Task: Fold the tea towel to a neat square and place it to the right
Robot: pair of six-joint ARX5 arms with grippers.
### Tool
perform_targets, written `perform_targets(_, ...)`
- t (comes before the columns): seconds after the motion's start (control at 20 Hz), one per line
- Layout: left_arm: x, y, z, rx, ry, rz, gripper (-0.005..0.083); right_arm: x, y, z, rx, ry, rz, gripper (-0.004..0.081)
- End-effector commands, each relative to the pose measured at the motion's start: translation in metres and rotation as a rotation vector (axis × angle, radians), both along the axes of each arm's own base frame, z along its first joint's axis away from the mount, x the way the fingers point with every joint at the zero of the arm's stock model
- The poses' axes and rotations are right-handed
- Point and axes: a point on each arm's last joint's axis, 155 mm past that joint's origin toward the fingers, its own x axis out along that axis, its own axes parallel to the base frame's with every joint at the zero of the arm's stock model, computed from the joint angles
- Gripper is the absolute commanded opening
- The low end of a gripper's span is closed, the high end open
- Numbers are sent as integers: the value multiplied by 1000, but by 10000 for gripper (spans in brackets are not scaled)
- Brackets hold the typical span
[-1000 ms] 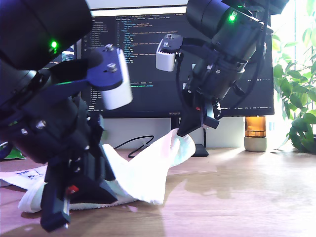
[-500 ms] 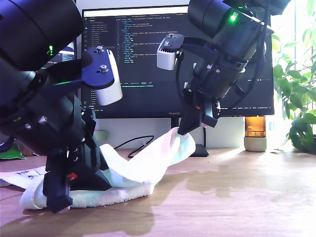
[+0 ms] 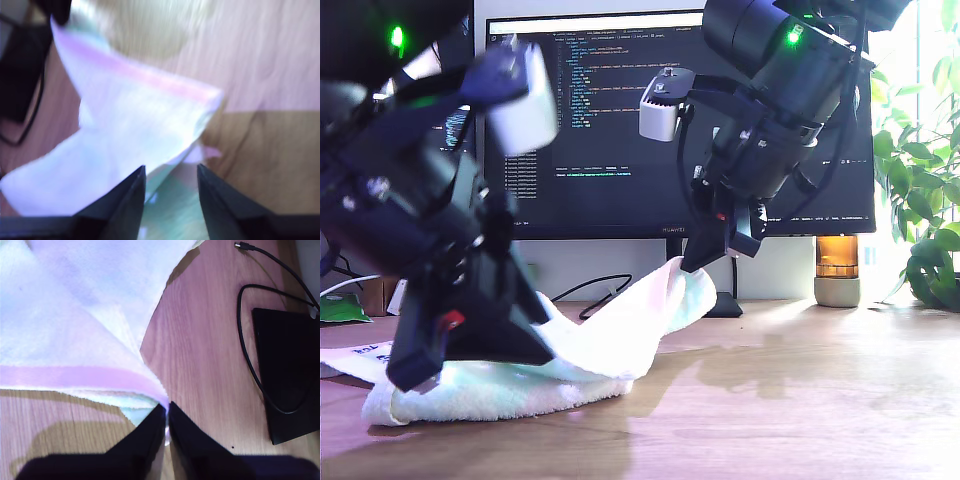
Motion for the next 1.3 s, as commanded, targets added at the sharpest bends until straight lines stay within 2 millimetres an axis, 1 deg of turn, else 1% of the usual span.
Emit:
perform_targets(0.0,2,1,-2,16,-9,-18,289,2,2,1,11,-1,-2,-13)
perform_targets(0.15,-6,-7,-3,4,12,-85,289,2,2,1,11,-1,-2,-13)
perform_targets(0.3,-8,-9,-3,35,-13,-140,289,2,2,1,12,-2,-1,-13)
perform_targets(0.7,2,-9,5,13,-50,-193,289,3,2,2,13,-3,-2,-13)
perform_targets(1.0,0,-10,-6,36,-31,-251,289,3,2,2,14,-2,-3,-13)
perform_targets(1.25,7,-4,-11,44,-21,-241,289,2,3,2,27,6,-12,-13)
